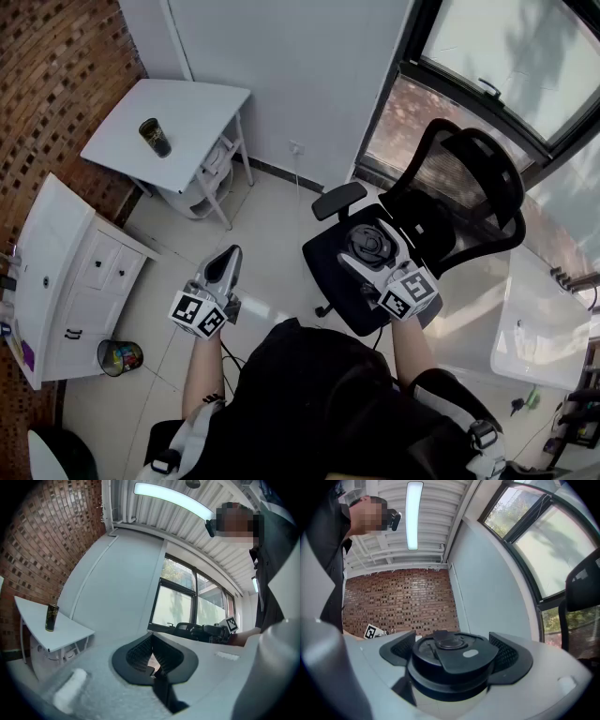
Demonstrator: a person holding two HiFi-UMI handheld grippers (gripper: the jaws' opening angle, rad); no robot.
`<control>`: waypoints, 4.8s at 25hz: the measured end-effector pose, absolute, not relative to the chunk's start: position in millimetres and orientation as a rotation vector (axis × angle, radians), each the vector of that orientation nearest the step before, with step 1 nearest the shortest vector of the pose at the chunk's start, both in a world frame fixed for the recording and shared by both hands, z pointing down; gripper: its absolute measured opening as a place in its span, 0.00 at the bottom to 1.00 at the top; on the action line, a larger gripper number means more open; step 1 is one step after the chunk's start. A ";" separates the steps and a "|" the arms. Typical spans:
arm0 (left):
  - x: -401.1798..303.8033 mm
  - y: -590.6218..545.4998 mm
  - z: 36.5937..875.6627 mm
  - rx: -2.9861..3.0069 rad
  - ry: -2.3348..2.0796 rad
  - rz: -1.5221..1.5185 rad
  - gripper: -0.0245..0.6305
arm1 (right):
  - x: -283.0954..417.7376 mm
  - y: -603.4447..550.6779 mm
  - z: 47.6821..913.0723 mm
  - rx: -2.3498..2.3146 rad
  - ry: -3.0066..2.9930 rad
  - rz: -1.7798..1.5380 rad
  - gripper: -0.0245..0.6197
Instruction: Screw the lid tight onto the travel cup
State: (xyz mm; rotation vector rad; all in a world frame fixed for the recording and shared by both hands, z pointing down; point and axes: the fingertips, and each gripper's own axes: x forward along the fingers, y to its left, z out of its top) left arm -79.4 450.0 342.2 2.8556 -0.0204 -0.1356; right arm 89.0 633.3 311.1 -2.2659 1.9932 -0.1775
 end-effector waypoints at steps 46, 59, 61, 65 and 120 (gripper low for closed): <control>-108.6 173.1 374.6 2.685 -0.945 -0.106 0.04 | 125.1 215.7 336.5 -1.514 2.629 -0.286 0.79; -71.6 111.7 398.4 2.671 -0.882 -0.073 0.04 | 179.6 168.6 363.0 -1.622 2.545 -0.362 0.79; -66.2 96.3 405.9 2.673 -0.864 -0.065 0.04 | 182.6 156.3 366.3 -1.636 2.536 -0.361 0.79; -53.0 51.4 396.7 2.712 -0.830 -0.081 0.04 | 183.5 116.6 351.6 -1.639 2.539 -0.284 0.79; -44.8 -93.4 420.1 2.759 -0.810 0.036 0.04 | 100.8 -95.4 346.3 -1.324 2.842 -0.225 0.79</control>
